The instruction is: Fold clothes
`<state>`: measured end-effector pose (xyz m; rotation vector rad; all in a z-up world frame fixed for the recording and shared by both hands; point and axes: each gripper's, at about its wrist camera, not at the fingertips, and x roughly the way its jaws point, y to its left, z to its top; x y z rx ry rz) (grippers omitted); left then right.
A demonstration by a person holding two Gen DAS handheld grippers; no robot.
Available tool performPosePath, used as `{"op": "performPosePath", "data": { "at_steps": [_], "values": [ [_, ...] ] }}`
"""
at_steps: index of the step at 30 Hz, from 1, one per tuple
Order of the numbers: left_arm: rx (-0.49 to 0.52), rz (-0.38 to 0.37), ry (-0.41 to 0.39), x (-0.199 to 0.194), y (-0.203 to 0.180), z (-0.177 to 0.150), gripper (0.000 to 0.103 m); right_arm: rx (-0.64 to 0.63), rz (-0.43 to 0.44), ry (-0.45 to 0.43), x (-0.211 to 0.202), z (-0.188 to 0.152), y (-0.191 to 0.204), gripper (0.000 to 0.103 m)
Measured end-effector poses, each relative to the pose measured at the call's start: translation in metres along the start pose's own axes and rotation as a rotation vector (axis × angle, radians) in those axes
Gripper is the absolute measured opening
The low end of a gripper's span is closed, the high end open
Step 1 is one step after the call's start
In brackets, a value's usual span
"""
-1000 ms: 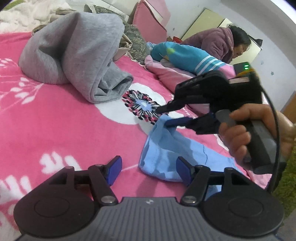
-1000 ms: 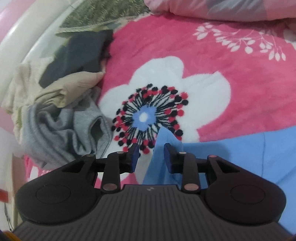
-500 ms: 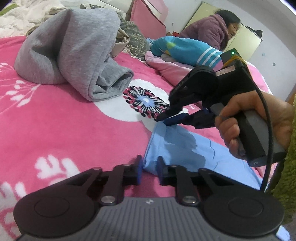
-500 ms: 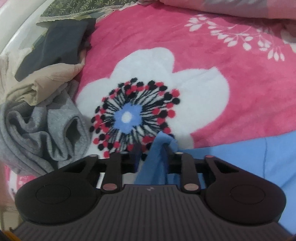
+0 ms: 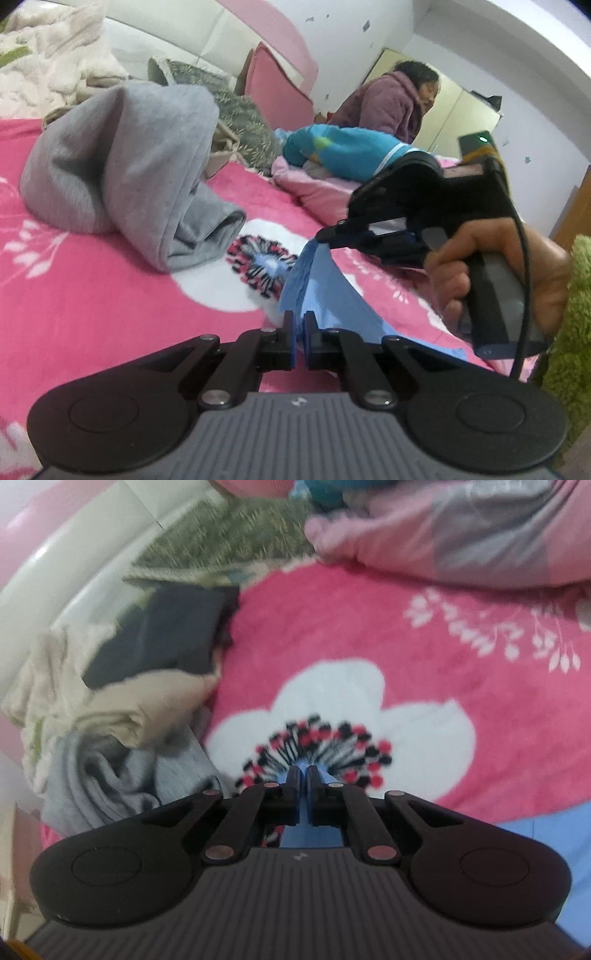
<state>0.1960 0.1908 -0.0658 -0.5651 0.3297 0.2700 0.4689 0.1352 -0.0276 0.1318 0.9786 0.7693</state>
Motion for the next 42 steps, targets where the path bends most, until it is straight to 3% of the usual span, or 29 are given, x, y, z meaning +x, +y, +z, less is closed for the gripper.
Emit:
{"op": "performPosePath", "data": {
  "at_steps": [3, 8, 12, 17, 23, 26, 30, 33, 37, 39, 42],
  "values": [
    [0.028, -0.050, -0.020, -0.005, -0.006, 0.003, 0.004, 0.011, 0.039, -0.066, -0.025, 0.002, -0.007, 0.002],
    [0.132, -0.211, -0.057, -0.018, -0.031, 0.002, 0.004, 0.007, 0.065, -0.181, -0.087, -0.005, -0.027, 0.001],
    [0.207, -0.342, -0.033, -0.022, -0.054, -0.007, 0.004, 0.026, 0.056, -0.266, -0.141, -0.020, -0.055, 0.001],
    [0.315, -0.438, 0.029, -0.023, -0.079, -0.025, 0.004, 0.095, 0.033, -0.345, -0.197, -0.056, -0.102, 0.001],
    [0.393, -0.506, 0.167, -0.009, -0.091, -0.047, 0.006, 0.281, -0.009, -0.355, -0.207, -0.112, -0.174, 0.001],
    [0.388, -0.549, 0.275, 0.002, -0.091, -0.054, 0.024, 0.385, -0.043, -0.330, -0.195, -0.138, -0.209, 0.005],
    [0.359, -0.587, 0.286, 0.001, -0.082, -0.049, 0.034, 0.592, -0.021, -0.327, -0.193, -0.168, -0.247, 0.006],
    [0.325, -0.634, 0.260, -0.008, -0.071, -0.034, 0.038, 0.603, 0.003, -0.371, -0.222, -0.181, -0.242, 0.006],
    [0.289, -0.652, 0.195, -0.021, -0.054, -0.015, 0.040, 0.552, 0.017, -0.466, -0.298, -0.199, -0.220, 0.007],
    [0.306, -0.615, 0.164, -0.025, -0.050, -0.010, 0.042, 0.493, -0.013, -0.520, -0.349, -0.208, -0.205, 0.008],
    [0.414, -0.511, 0.167, -0.022, -0.055, -0.014, 0.047, 0.368, -0.104, -0.578, -0.427, -0.224, -0.172, 0.011]
  ]
}}
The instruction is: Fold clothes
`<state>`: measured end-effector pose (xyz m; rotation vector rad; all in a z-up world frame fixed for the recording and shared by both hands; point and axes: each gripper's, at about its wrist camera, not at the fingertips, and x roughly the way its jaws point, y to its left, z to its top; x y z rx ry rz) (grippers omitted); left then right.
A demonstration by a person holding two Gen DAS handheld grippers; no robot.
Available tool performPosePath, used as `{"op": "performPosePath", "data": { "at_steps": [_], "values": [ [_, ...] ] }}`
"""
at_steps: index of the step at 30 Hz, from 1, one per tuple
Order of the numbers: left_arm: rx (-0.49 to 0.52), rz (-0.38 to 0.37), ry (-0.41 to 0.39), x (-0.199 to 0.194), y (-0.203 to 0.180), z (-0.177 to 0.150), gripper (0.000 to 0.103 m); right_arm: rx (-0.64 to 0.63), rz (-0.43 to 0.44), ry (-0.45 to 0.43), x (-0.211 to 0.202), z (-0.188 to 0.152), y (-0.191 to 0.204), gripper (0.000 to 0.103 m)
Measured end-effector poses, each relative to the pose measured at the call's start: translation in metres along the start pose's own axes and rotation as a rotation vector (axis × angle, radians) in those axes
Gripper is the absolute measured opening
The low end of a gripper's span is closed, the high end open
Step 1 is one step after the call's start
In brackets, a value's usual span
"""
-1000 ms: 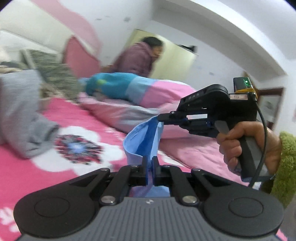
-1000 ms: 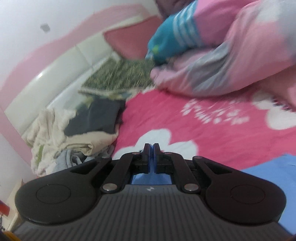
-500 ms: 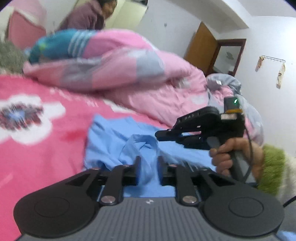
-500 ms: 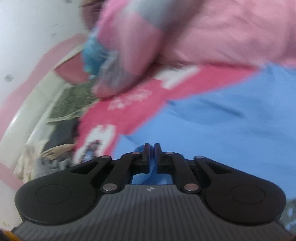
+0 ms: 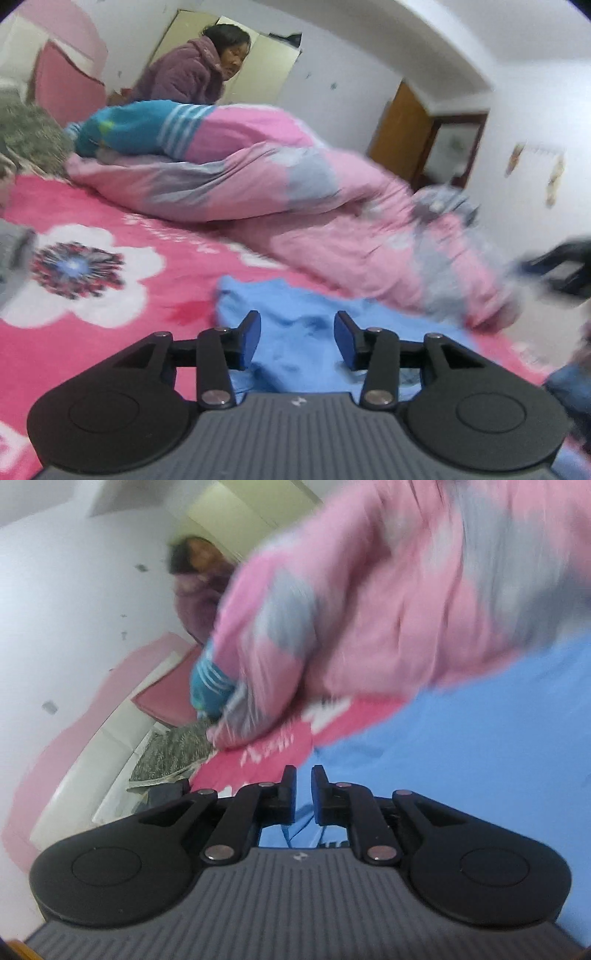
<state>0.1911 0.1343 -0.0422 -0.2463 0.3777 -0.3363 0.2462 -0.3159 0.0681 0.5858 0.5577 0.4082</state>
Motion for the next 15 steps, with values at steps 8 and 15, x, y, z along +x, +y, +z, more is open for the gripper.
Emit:
{"op": "performPosePath", "data": {
  "at_steps": [8, 15],
  "values": [
    [0.191, 0.178, 0.167, 0.034, -0.015, -0.019, 0.047, -0.411, -0.165, 0.129, -0.047, -0.021, 0.061, 0.043],
    [0.179, 0.288, 0.223, 0.046, -0.007, -0.024, 0.047, -0.252, -0.020, 0.339, 0.087, -0.089, 0.041, 0.043]
  ]
}}
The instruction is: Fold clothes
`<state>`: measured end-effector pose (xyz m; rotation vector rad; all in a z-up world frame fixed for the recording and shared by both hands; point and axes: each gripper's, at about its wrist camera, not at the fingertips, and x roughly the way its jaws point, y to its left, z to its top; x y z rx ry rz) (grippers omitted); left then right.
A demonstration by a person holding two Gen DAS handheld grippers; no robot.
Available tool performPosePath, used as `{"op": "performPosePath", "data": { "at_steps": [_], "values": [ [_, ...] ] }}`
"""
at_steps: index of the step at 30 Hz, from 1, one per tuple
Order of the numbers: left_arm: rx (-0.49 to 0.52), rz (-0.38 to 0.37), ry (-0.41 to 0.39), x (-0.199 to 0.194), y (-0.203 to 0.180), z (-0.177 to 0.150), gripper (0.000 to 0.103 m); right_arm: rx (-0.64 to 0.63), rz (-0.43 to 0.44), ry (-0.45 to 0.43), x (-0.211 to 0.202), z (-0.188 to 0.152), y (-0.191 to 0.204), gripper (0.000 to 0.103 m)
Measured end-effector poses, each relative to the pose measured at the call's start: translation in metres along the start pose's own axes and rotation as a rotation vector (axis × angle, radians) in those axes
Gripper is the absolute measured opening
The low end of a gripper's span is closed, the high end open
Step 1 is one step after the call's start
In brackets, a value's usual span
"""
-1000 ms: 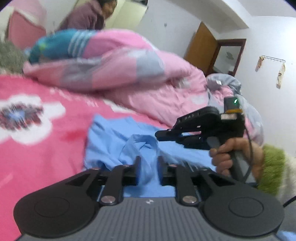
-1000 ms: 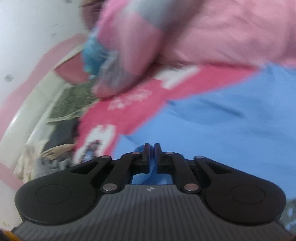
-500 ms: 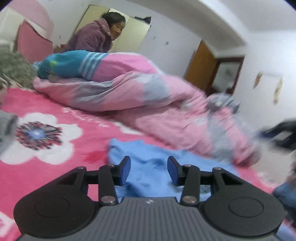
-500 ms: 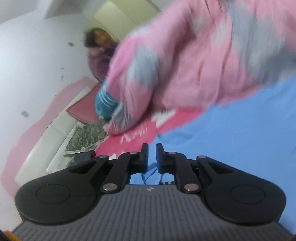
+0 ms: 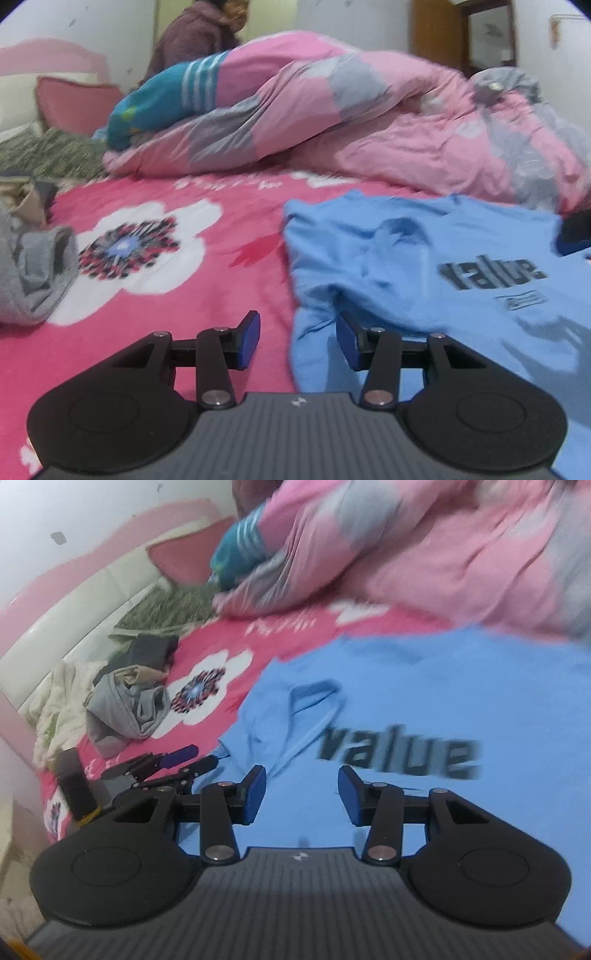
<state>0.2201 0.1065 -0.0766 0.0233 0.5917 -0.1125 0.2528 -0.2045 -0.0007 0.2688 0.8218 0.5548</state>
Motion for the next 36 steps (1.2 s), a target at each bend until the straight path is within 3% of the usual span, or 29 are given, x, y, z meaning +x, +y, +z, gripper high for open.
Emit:
{"op": "performPosePath", "data": {
  "at_steps": [7, 11, 12, 13, 14, 17, 27, 32, 36],
  "values": [
    [-0.100, 0.039, 0.023, 0.004, 0.019, 0.000, 0.044, 0.069, 0.125, 0.000, 0.101, 0.026, 0.007, 0.043],
    [-0.153, 0.047, 0.049, 0.009, 0.029, 0.000, 0.040, 0.044, 0.094, 0.050, 0.140, 0.029, 0.010, 0.040],
    [-0.161, 0.052, 0.052, 0.009, 0.031, 0.000, 0.038, 0.045, 0.089, 0.059, 0.145, 0.027, 0.008, 0.031],
    [-0.170, 0.056, 0.054, 0.009, 0.032, 0.000, 0.037, 0.058, 0.093, 0.063, 0.146, 0.024, 0.006, 0.013],
    [-0.175, 0.059, 0.056, 0.010, 0.033, -0.001, 0.036, 0.072, 0.097, 0.068, 0.147, 0.022, 0.003, 0.006],
    [-0.177, 0.062, 0.058, 0.010, 0.033, -0.001, 0.036, 0.142, 0.130, 0.061, 0.142, 0.013, -0.005, 0.001],
    [-0.193, 0.062, 0.059, 0.010, 0.035, -0.001, 0.036, 0.367, 0.175, 0.032, 0.119, -0.009, -0.028, 0.004],
    [-0.175, 0.059, 0.032, 0.006, 0.032, 0.000, 0.037, 0.394, 0.107, -0.030, 0.110, 0.005, -0.039, 0.007],
    [-0.115, 0.048, -0.003, 0.002, 0.021, 0.001, 0.045, 0.418, 0.040, -0.068, 0.119, 0.028, -0.058, 0.039]
  ]
}}
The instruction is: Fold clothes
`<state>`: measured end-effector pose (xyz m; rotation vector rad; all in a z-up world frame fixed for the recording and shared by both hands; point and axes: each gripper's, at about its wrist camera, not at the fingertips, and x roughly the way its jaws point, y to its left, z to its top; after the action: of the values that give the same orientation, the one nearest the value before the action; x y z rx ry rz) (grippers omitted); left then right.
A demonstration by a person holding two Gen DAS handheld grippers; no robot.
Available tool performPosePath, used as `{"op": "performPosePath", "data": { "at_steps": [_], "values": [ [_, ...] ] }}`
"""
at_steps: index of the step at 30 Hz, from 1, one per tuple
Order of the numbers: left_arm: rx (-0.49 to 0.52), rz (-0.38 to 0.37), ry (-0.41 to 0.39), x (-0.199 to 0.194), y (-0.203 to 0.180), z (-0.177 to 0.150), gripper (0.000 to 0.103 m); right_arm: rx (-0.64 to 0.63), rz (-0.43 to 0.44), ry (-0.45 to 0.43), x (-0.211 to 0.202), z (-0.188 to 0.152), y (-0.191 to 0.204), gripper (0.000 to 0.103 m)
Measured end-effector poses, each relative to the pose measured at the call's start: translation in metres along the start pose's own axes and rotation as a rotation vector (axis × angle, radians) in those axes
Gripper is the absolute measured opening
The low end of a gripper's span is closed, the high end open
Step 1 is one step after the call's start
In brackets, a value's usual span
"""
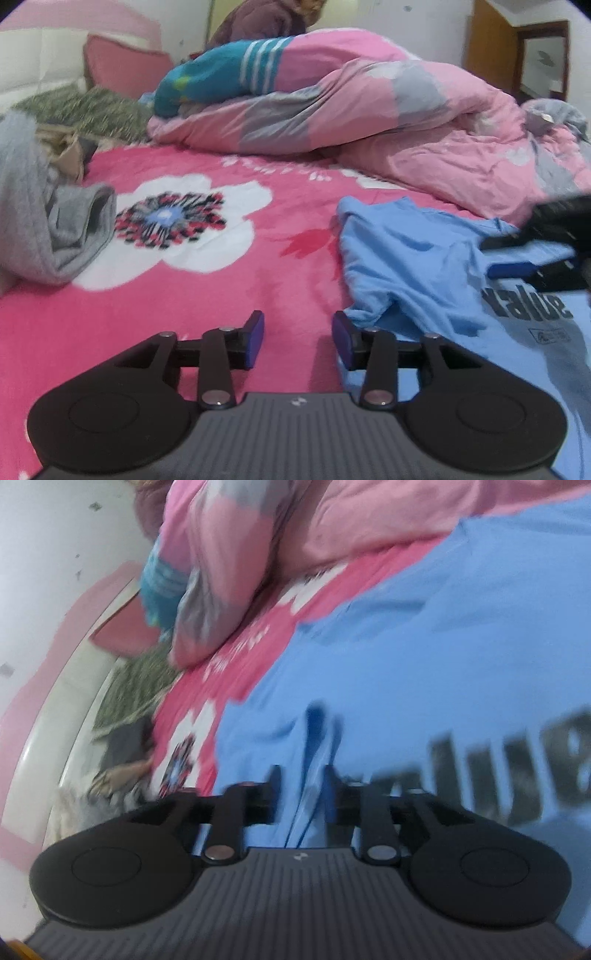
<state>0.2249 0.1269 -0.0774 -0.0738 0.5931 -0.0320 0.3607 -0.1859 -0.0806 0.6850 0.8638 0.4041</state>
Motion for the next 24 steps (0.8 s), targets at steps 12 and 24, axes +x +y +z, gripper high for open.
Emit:
{"op": "performPosePath", "data": {
  "at_steps": [12, 24],
  "values": [
    [0.026, 0.015, 0.053, 0.010, -0.004, -0.003, 0.047, -0.162, -0.023, -0.049, 0.027, 0.030, 0.014, 0.001],
    [0.024, 0.013, 0.053, 0.010, -0.004, -0.003, 0.047, -0.102, -0.219, -0.156, 0.007, 0.038, -0.033, 0.011]
  ]
}}
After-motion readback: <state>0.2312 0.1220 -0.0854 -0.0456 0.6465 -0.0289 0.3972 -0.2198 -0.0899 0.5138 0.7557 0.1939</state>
